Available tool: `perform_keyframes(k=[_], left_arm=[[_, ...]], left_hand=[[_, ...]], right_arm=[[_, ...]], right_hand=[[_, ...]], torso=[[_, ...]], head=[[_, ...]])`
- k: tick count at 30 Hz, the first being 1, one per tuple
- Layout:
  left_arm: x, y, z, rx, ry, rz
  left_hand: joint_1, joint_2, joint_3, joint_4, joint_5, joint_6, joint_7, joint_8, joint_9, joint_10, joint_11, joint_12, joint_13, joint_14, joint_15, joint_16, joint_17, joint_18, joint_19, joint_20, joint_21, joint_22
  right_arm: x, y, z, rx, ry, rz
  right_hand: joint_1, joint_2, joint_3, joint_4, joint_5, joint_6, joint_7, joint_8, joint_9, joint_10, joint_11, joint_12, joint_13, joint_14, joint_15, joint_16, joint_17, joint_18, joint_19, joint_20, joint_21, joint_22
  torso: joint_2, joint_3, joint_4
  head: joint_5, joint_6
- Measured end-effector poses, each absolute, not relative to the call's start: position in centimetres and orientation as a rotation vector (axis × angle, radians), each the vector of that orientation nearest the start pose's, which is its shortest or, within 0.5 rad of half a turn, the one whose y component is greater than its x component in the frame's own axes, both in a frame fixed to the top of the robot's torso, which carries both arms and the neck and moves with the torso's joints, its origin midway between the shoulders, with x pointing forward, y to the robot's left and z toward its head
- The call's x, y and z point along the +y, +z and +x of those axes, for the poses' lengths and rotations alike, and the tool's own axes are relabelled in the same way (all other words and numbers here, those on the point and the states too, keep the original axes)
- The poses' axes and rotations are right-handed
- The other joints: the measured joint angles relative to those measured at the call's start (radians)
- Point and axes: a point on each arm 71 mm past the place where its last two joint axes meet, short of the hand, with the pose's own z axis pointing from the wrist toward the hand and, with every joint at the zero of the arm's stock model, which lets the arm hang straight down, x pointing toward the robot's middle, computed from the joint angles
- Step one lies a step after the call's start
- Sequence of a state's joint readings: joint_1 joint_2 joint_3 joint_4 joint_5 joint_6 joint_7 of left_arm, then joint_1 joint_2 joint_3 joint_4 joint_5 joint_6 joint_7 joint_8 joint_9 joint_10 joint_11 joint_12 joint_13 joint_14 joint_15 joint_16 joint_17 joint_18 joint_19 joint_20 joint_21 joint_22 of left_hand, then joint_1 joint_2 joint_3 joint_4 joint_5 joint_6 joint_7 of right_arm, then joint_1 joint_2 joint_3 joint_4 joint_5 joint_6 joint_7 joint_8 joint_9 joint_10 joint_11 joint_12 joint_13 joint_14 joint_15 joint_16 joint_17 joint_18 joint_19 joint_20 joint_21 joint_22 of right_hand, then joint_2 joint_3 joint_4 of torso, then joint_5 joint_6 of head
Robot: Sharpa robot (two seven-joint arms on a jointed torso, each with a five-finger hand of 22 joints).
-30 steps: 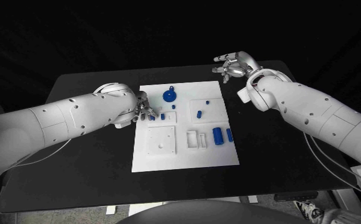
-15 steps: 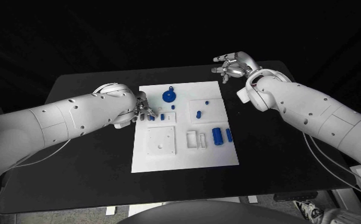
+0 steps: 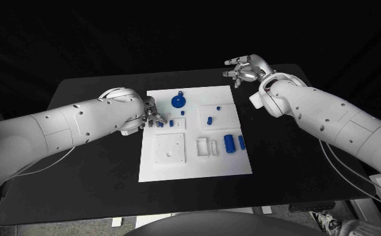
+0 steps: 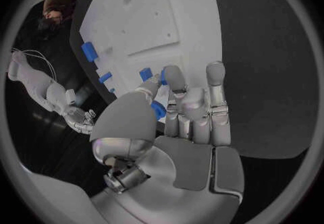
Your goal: Assemble the parts on the task board
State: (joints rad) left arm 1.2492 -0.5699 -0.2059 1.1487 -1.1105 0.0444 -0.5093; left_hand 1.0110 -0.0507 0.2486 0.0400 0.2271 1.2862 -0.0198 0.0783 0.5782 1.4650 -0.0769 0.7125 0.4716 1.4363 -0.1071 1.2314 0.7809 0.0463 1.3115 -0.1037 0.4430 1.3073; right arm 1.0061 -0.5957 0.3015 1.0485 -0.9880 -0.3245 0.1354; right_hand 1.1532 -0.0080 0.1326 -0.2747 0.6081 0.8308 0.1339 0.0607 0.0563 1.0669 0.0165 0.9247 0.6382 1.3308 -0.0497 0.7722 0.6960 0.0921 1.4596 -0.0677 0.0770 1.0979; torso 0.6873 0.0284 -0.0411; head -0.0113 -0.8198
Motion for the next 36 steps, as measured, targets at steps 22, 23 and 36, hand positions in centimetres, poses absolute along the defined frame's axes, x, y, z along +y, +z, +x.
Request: perform_keyframes(k=[22,23,36], left_arm=[[19.68,-26.86,52.66,2.288,-0.180,-0.171],[19.67,-26.87,52.64,2.290,-0.179,-0.170],[19.65,-26.90,52.57,2.298,-0.177,-0.165]], left_hand=[[-0.011,0.011,-0.003,-0.003,0.000,0.000,0.000,0.000,0.001,0.000,0.000,0.000,0.001,0.004,-0.004,0.000,0.012,0.000,0.000,0.000,0.000,0.001],[-0.011,0.011,-0.003,-0.003,0.000,0.000,0.000,0.000,0.001,0.000,0.000,0.000,0.001,0.004,-0.004,0.000,0.012,0.000,0.000,0.000,0.000,0.000],[-0.016,0.016,-0.006,-0.001,0.000,0.000,0.000,0.000,0.002,0.000,0.000,0.000,0.002,0.004,-0.004,0.007,0.015,0.000,0.000,0.000,0.000,0.000]], right_arm=[[-23.30,-21.05,56.19,1.510,0.928,0.537],[-23.30,-21.05,56.19,1.510,0.928,0.537],[-23.30,-21.06,56.20,1.510,0.928,0.537]], right_hand=[[-0.004,-0.004,0.000,0.000,0.000,0.000,0.000,0.000,0.000,0.000,0.000,0.000,0.000,0.000,0.000,0.000,0.000,0.000,0.000,0.000,0.000,-0.002],[-0.004,-0.004,0.000,0.000,0.000,0.000,0.000,0.000,0.000,0.000,0.000,0.000,0.000,0.000,0.000,0.000,0.000,0.000,0.000,0.000,0.000,-0.002],[-0.004,-0.004,0.000,0.000,0.000,0.000,0.000,0.000,0.000,0.000,0.000,0.000,0.000,0.000,0.000,0.000,0.000,0.000,0.000,0.000,0.000,-0.005]], torso=[[0.001,-0.0004,0.0005],[0.001,-0.0004,0.0005],[0.001,-0.0004,0.0005]], head=[[0.000,0.000],[0.001,0.000],[0.001,0.001]])
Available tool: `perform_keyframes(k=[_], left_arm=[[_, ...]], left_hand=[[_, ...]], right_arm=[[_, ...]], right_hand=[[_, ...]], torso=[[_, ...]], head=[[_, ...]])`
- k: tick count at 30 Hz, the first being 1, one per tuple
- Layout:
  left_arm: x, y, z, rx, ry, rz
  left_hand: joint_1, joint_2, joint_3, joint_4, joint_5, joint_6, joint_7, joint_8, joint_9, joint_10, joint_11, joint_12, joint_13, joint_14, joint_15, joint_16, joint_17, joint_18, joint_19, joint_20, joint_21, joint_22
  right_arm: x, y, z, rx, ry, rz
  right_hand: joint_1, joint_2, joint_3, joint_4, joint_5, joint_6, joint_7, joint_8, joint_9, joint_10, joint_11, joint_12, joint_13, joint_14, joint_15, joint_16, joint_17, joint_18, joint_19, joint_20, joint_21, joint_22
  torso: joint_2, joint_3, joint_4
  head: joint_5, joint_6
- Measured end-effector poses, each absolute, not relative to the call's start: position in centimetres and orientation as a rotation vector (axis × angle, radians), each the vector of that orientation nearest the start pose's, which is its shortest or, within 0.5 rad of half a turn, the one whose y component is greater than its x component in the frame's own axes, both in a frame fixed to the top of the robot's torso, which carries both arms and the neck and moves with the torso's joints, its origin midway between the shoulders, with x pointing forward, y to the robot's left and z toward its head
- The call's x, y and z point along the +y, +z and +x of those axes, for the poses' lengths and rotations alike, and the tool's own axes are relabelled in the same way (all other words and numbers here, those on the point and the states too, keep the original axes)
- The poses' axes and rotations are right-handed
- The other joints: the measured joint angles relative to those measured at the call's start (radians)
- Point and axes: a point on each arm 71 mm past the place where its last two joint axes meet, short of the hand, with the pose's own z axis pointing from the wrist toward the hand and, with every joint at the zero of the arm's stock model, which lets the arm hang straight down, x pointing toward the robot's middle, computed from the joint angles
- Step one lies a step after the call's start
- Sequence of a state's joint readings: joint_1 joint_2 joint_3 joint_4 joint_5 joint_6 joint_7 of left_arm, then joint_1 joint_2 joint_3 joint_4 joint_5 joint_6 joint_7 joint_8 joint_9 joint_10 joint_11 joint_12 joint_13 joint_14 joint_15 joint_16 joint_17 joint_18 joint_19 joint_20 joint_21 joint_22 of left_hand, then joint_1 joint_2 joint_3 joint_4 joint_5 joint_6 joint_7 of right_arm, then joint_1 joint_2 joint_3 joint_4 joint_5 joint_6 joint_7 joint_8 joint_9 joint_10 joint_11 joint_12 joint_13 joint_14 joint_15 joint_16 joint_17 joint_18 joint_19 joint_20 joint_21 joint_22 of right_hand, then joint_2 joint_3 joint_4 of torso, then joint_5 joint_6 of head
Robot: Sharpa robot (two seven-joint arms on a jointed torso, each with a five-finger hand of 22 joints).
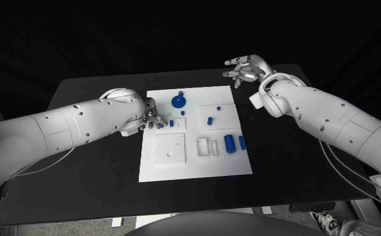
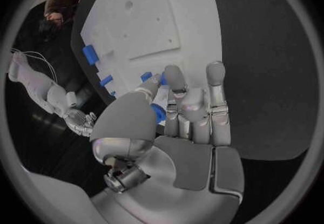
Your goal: Assemble the parts on the task board
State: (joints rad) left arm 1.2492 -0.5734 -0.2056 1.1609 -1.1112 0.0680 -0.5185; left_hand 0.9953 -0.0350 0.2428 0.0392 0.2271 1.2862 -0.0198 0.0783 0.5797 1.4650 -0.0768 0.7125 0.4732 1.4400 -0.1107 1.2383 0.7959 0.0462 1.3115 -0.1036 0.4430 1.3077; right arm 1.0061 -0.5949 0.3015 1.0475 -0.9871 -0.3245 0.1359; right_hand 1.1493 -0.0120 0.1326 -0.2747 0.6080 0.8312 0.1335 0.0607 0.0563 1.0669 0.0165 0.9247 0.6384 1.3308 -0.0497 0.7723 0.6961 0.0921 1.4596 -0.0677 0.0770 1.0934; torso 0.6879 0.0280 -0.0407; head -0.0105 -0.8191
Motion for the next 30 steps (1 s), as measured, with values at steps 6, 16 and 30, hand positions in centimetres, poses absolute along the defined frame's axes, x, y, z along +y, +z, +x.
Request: perform_keyframes(k=[6,16,30], left_arm=[[19.70,-26.91,52.59,2.298,-0.175,-0.166],[20.11,-26.97,52.81,2.296,-0.159,-0.177],[20.29,-26.93,52.97,2.287,-0.157,-0.188]], left_hand=[[-0.002,-0.002,-0.003,0.008,-0.010,0.000,0.000,0.000,0.000,0.000,0.000,0.000,0.000,0.000,0.000,0.000,-0.001,0.000,0.000,0.000,0.000,0.000],[-0.023,-0.090,0.035,0.130,-0.122,0.003,0.003,0.000,0.001,0.000,0.000,0.000,0.000,0.000,0.000,0.000,-0.007,0.000,0.000,0.000,0.000,0.000],[-0.024,-0.172,0.023,0.246,-0.151,0.003,0.003,0.000,-0.006,0.000,0.000,0.000,-0.003,0.000,0.000,-0.007,-0.021,0.000,0.003,-0.003,0.000,0.000]], right_arm=[[-23.30,-21.05,56.19,1.510,0.928,0.537],[-23.31,-21.05,56.19,1.509,0.928,0.537],[-23.33,-21.05,56.20,1.509,0.928,0.537]], right_hand=[[0.000,0.000,0.000,0.000,0.000,0.001,-0.001,0.000,0.000,0.000,0.000,0.000,0.000,0.000,0.000,0.000,0.000,0.000,0.000,0.000,0.000,0.000],[0.000,0.000,0.000,0.000,0.000,0.001,-0.001,0.000,0.000,0.000,0.000,0.000,0.000,0.000,0.000,0.000,0.000,0.000,0.000,0.000,0.000,0.000],[0.000,0.000,0.000,0.000,0.000,-0.004,0.004,0.000,0.000,0.000,0.000,0.000,0.000,0.000,0.000,0.000,-0.001,0.000,0.000,0.000,0.000,-0.002]], torso=[[0.000,0.0004,-0.0005],[0.000,0.0010,-0.0008],[0.000,0.0005,-0.0006]], head=[[0.001,0.001],[0.000,0.004],[0.000,0.004]])
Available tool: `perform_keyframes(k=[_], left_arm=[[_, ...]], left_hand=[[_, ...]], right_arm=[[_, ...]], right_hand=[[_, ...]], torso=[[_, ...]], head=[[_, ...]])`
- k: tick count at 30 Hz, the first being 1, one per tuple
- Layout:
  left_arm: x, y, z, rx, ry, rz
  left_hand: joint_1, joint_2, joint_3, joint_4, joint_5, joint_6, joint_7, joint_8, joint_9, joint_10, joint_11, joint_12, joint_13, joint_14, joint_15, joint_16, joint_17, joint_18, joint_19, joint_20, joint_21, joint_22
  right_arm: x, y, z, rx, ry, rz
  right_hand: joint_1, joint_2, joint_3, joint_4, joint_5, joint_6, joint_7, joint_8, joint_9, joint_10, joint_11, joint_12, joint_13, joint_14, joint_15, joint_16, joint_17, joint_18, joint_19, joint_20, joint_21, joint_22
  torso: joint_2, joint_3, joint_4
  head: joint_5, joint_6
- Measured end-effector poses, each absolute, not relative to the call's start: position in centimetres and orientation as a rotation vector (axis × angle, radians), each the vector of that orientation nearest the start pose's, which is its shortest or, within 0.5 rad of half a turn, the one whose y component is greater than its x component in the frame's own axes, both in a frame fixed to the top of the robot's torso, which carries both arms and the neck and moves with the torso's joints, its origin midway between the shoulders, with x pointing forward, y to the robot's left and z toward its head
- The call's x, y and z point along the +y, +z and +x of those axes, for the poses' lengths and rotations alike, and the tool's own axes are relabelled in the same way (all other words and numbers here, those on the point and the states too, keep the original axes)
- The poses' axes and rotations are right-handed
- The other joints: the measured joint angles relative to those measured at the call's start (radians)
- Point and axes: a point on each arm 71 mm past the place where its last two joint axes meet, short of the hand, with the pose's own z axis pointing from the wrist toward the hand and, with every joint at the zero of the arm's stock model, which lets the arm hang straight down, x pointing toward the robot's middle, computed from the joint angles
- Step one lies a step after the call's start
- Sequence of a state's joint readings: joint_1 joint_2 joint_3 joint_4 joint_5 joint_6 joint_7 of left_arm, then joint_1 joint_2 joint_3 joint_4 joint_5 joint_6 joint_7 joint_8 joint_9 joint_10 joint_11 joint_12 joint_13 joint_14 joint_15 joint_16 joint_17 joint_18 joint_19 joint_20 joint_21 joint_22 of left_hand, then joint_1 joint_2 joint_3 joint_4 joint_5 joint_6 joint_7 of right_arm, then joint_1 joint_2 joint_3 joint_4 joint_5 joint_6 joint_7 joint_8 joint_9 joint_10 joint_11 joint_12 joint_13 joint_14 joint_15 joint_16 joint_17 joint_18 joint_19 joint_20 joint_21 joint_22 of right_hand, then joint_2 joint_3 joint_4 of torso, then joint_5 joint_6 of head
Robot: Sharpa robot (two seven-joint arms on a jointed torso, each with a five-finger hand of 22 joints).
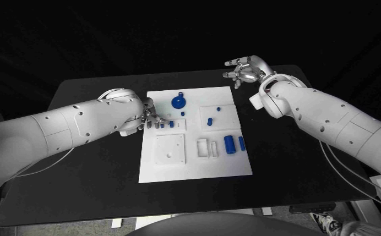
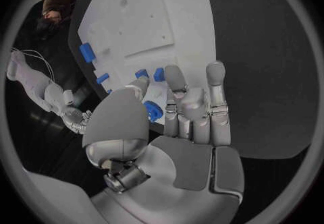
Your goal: Assemble the parts on the task board
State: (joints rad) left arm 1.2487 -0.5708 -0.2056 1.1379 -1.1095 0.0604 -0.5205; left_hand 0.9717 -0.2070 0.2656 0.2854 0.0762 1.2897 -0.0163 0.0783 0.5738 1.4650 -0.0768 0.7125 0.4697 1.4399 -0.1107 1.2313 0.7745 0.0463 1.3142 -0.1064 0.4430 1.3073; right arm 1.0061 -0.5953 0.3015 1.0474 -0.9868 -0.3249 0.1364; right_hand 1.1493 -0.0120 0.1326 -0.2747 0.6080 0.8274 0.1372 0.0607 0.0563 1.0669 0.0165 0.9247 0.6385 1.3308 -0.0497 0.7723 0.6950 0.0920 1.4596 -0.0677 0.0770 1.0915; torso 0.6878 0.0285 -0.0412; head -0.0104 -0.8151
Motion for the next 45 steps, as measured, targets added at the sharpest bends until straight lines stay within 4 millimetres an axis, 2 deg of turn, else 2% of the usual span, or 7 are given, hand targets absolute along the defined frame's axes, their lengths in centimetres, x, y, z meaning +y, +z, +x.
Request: perform_keyframes(k=[9,11,15,20,34,39,45], left_arm=[[20.5,-26.9,53.0,2.272,-0.163,-0.203],[20.6,-26.8,53.1,2.265,-0.167,-0.210],[20.8,-26.7,53.1,2.251,-0.177,-0.226],[21.1,-26.5,53.2,2.235,-0.192,-0.247],[21.5,-24.8,54.1,2.176,-0.271,-0.323],[22.2,-23.7,54.7,2.144,-0.322,-0.390],[23.2,-21.7,55.6,2.063,-0.441,-0.526]], left_hand=[[0.005,0.026,0.012,-0.007,0.004,-0.002,0.002,0.000,-0.001,0.000,0.000,0.000,-0.002,0.000,0.000,-0.005,-0.006,0.000,0.001,-0.001,0.000,0.001],[0.000,0.063,0.022,-0.025,0.042,-0.006,0.006,0.000,-0.001,0.000,0.000,-0.007,-0.003,-0.004,-0.004,-0.012,-0.011,0.000,0.001,-0.001,0.000,0.001],[-0.031,0.164,0.002,-0.144,0.137,-0.019,0.007,0.000,0.004,0.000,0.000,-0.010,-0.004,-0.004,-0.004,-0.020,-0.019,0.000,0.005,-0.005,-0.008,0.001],[-0.057,0.217,0.007,-0.227,0.190,-0.024,0.005,0.000,0.004,0.000,0.000,-0.015,-0.004,-0.004,-0.004,-0.024,-0.021,0.000,0.005,-0.005,-0.012,0.001],[-0.049,0.195,0.001,-0.240,0.189,-0.087,0.023,-0.003,-0.049,0.002,0.006,-0.080,-0.010,-0.054,0.000,-0.102,-0.119,0.000,-0.010,-0.019,-0.057,0.000],[0.030,0.215,0.010,-0.282,0.178,-0.155,0.044,0.036,-0.111,-0.049,0.030,-0.195,-0.071,-0.115,0.010,-0.239,-0.211,-0.017,-0.053,-0.012,-0.150,-0.058],[0.172,0.240,0.023,-0.334,0.132,-0.223,0.086,0.076,-0.240,-0.123,0.083,-0.439,-0.275,-0.185,0.071,-0.513,-0.370,-0.016,-0.097,0.044,-0.350,-0.255]], right_arm=[[-23.3,-21.1,56.2,1.509,0.928,0.538],[-23.3,-21.1,56.2,1.509,0.928,0.538],[-23.4,-21.1,56.2,1.510,0.927,0.539],[-23.4,-21.3,56.1,1.512,0.926,0.540],[-23.5,-21.5,56.1,1.515,0.923,0.543],[-23.9,-21.5,56.1,1.514,0.916,0.545],[-24.4,-21.7,56.2,1.514,0.902,0.554]], right_hand=[[0.000,0.000,0.000,0.000,0.000,0.000,0.000,0.000,0.000,0.000,0.000,0.000,0.000,0.000,0.000,0.000,0.000,0.000,0.000,0.000,0.000,0.000],[0.000,0.000,0.000,0.000,0.000,0.000,0.000,0.000,0.000,0.000,0.000,0.000,0.000,0.000,0.000,0.000,0.000,0.000,0.000,0.000,0.000,0.000],[0.000,0.000,0.000,0.000,0.000,0.000,0.000,0.000,0.000,0.000,0.000,0.000,0.000,0.000,0.000,0.000,0.000,0.000,0.000,0.000,0.000,0.000],[0.000,0.000,0.000,0.000,0.000,0.000,0.000,0.000,0.000,0.000,0.000,0.000,0.000,0.000,0.000,0.000,0.000,0.000,0.000,0.000,0.000,0.000],[-0.004,0.004,-0.003,0.003,0.004,0.000,0.000,0.000,0.000,0.000,0.000,0.000,0.000,0.000,0.000,0.000,0.000,0.000,0.000,0.000,0.000,-0.003],[0.003,0.002,0.025,-0.006,-0.005,0.005,-0.005,0.000,0.000,0.000,0.000,0.000,-0.002,0.000,0.000,0.000,0.000,0.000,-0.001,-0.001,0.000,0.000],[0.003,0.003,0.040,-0.004,-0.009,0.035,-0.004,0.000,0.000,0.000,0.000,0.000,-0.002,0.000,0.000,-0.002,-0.002,0.000,-0.004,-0.004,0.000,0.007]], torso=[[0.000,-0.0011,0.0004],[0.000,-0.0011,0.0001],[0.000,-0.0017,0.0002],[0.000,-0.0017,0.0005],[-0.001,-0.0011,0.0007],[-0.002,-0.0006,0.0007],[-0.008,0.0001,0.0025]], head=[[0.000,0.001],[0.002,0.001],[0.002,0.003],[0.002,0.003],[0.009,0.016],[0.020,0.035],[0.032,0.047]])
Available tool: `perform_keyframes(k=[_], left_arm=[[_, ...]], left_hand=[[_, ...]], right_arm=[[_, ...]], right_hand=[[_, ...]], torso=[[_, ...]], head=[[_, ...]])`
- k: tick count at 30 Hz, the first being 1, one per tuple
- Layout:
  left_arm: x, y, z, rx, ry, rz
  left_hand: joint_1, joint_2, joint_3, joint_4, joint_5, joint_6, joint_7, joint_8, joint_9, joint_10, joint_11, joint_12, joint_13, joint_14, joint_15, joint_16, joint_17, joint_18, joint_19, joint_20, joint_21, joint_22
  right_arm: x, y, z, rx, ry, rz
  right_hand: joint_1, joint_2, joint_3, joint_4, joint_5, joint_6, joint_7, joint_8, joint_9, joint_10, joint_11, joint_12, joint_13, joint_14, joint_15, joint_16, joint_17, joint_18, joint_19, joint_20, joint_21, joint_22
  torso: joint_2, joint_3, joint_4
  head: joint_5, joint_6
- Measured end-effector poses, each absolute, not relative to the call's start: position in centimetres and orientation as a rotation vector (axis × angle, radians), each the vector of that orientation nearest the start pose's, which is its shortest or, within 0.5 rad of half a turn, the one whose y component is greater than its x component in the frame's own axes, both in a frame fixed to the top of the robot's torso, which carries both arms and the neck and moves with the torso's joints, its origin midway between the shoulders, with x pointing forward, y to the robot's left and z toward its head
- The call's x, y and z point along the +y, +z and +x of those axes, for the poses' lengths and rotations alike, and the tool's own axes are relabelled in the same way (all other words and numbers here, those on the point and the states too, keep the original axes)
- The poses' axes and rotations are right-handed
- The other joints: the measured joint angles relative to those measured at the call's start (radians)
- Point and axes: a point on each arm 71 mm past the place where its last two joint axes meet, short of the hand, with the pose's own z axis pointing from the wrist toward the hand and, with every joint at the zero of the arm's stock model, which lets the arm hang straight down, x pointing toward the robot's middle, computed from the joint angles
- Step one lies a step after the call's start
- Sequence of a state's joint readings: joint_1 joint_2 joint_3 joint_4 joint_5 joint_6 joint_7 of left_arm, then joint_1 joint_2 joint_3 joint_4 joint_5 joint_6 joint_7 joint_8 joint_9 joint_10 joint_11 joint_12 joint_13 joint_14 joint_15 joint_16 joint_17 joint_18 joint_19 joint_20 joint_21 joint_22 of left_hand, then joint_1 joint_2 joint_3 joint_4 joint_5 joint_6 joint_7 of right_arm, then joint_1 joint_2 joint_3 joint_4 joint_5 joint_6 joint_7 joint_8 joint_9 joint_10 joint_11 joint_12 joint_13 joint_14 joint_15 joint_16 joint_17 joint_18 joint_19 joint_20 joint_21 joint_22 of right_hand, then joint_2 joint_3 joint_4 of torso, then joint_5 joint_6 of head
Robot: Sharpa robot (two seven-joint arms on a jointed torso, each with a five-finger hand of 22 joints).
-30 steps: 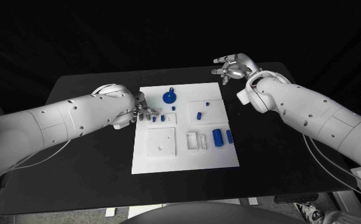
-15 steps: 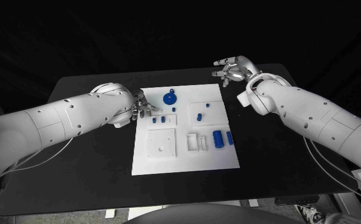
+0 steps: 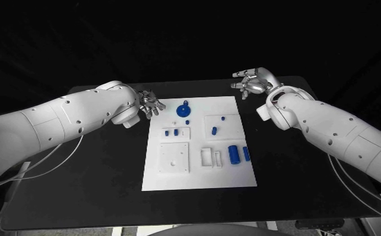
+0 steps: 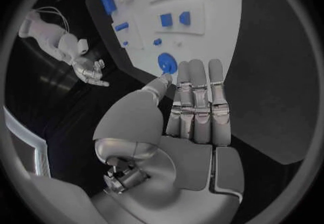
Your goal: Assemble the parts on the task board
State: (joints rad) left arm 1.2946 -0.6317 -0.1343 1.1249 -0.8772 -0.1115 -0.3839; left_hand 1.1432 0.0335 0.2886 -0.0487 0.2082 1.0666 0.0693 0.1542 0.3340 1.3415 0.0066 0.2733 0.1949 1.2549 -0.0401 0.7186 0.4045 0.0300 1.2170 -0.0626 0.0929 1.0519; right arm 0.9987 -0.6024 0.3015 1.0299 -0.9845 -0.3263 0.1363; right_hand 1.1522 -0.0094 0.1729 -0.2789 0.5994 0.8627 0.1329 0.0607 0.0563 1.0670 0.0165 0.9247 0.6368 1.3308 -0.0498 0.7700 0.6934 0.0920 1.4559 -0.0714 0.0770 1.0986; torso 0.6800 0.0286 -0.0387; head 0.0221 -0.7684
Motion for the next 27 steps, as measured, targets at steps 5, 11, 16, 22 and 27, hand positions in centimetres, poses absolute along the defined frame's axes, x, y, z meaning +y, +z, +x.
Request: perform_keyframes(k=[5,11,16,22,27], left_arm=[[24.1,-20.3,56.3,1.974,-0.566,-0.650],[24.7,-19.5,56.8,1.884,-0.711,-0.751],[24.5,-19.1,57.0,1.835,-0.799,-0.744],[22.9,-18.7,56.9,1.814,-0.838,-0.596],[21.6,-18.5,56.8,1.802,-0.844,-0.454]], left_hand=[[0.082,0.005,0.011,-0.035,-0.087,-0.014,0.014,0.004,-0.088,-0.055,0.045,-0.166,-0.128,-0.039,0.047,-0.211,-0.102,0.000,-0.070,0.047,-0.029,-0.148],[0.138,-0.002,-0.003,-0.075,-0.149,0.029,0.017,-0.032,-0.162,-0.067,0.051,-0.206,-0.134,0.048,0.054,-0.354,-0.158,0.017,-0.066,0.061,-0.015,-0.252],[0.163,-0.027,-0.058,-0.098,-0.153,0.035,0.027,-0.071,-0.202,-0.075,0.052,-0.209,-0.135,0.109,0.031,-0.249,-0.082,0.017,0.004,0.028,0.027,-0.226],[0.205,-0.040,-0.098,-0.128,-0.153,0.026,0.029,-0.085,-0.244,-0.104,0.061,-0.210,-0.135,0.082,0.022,-0.141,-0.003,0.017,0.015,0.023,0.087,-0.135],[0.219,-0.027,-0.108,-0.136,-0.141,0.048,0.033,-0.085,-0.257,-0.097,0.055,-0.210,-0.135,0.069,0.024,-0.126,0.007,0.032,-0.007,0.023,0.111,-0.075]], right_arm=[[-24.6,-21.8,56.2,1.512,0.898,0.568],[-24.9,-21.8,56.3,1.509,0.902,0.585],[-25.0,-21.8,56.2,1.507,0.907,0.594],[-24.8,-21.7,56.2,1.498,0.914,0.600],[-24.8,-21.7,56.3,1.488,0.919,0.607]], right_hand=[[-0.004,-0.004,0.010,-0.001,-0.005,0.016,0.000,0.000,0.000,0.000,0.000,-0.042,-0.027,-0.012,0.000,-0.037,-0.021,0.000,-0.028,0.006,-0.006,-0.012],[0.000,-0.008,0.019,0.000,-0.015,0.031,-0.001,0.000,0.001,0.046,-0.002,-0.159,-0.144,0.004,0.004,-0.151,-0.067,0.000,-0.045,0.009,-0.008,-0.158],[0.000,-0.008,0.015,0.004,-0.015,0.031,-0.001,0.000,0.001,0.045,-0.002,-0.164,-0.158,0.004,0.004,-0.165,-0.054,0.000,-0.041,0.005,-0.008,-0.198],[0.003,-0.011,0.022,-0.003,-0.019,0.036,0.004,0.000,0.001,0.040,0.024,-0.386,-0.345,-0.048,0.030,-0.226,-0.096,-0.001,-0.106,0.031,-0.008,-0.244],[0.003,-0.011,0.027,-0.002,-0.023,0.042,0.010,0.000,0.001,0.100,0.048,-0.635,-0.554,-0.053,0.035,-0.233,-0.124,-0.006,-0.109,0.034,-0.008,-0.280]], torso=[[-0.010,0.0006,0.0014],[-0.023,-0.0012,0.0018],[-0.032,-0.0035,0.0010],[-0.038,-0.0054,-0.0017],[-0.039,-0.0058,-0.0021]], head=[[0.009,0.012],[0.020,0.024],[0.027,0.026],[0.035,0.039],[0.042,0.062]])
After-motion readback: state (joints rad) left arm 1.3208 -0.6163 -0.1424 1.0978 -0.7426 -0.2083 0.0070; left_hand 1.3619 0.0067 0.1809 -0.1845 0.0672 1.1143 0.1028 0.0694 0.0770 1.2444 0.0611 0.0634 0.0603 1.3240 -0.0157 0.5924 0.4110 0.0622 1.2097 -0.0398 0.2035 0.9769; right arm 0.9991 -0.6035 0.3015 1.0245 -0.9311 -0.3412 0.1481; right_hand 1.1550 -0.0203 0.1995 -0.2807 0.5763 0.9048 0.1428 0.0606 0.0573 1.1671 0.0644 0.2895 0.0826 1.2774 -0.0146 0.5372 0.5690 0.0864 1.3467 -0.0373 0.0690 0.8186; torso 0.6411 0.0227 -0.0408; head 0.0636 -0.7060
